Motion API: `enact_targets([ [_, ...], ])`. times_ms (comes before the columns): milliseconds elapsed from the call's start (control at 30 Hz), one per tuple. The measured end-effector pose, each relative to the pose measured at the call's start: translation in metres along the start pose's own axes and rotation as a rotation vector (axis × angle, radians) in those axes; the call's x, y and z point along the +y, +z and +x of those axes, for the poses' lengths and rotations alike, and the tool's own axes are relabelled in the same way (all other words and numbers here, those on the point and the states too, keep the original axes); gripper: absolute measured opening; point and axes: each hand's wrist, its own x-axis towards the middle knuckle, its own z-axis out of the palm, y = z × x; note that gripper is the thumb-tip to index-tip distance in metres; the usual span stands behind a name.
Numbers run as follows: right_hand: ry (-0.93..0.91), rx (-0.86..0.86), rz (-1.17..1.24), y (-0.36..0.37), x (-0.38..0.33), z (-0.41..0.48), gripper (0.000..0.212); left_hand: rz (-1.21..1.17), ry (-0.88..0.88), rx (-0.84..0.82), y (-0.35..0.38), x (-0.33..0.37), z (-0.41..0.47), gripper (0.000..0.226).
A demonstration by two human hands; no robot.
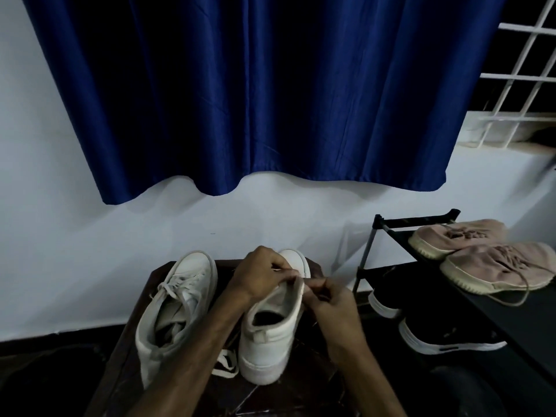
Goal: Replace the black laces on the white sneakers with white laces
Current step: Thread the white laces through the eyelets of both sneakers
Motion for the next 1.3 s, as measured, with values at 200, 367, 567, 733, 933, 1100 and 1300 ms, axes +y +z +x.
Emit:
enact_targets([
  [200, -0.113, 0.158, -0.212, 0.01, 0.008, 0.004, 0.011, 0.067, -0.067, -0.117, -0.004, 0.007, -0.002, 0.05],
  [367, -0.193, 0.165, -0.376, 0.012, 0.01, 0.0, 0.01, 0.034, -0.056, -0.134, 0.004, 0.006, -0.018, 0.031],
  [567, 0.166, -0.121, -0.057, -0.03, 0.007, -0.004, 0.013, 0.004, -0.033, -0.042, 0.008, 0.004, -0.025, 0.022],
  [733, 0.032, -0.315, -0.343, -0.054, 0.004, 0.001, 0.012, -0.043, 0.032, -0.065, 0.01, 0.005, -0.027, 0.016],
  [933, -0.376, -0.056, -0.581, -0.012, 0.008, 0.016, 0.022, 0.008, 0.016, -0.029, 0.012, 0.005, -0.029, 0.037],
  [1100, -0.175, -0.351, -0.621, -0.056, 0.002, 0.015, 0.026, 0.053, 0.005, -0.052, 0.011, 0.009, -0.028, 0.037],
  [1300, -0.101, -0.423, -0.94, -0.092, -0.002, 0.012, 0.016, 0.047, 0.003, -0.055, 0.01, 0.006, -0.029, 0.043],
])
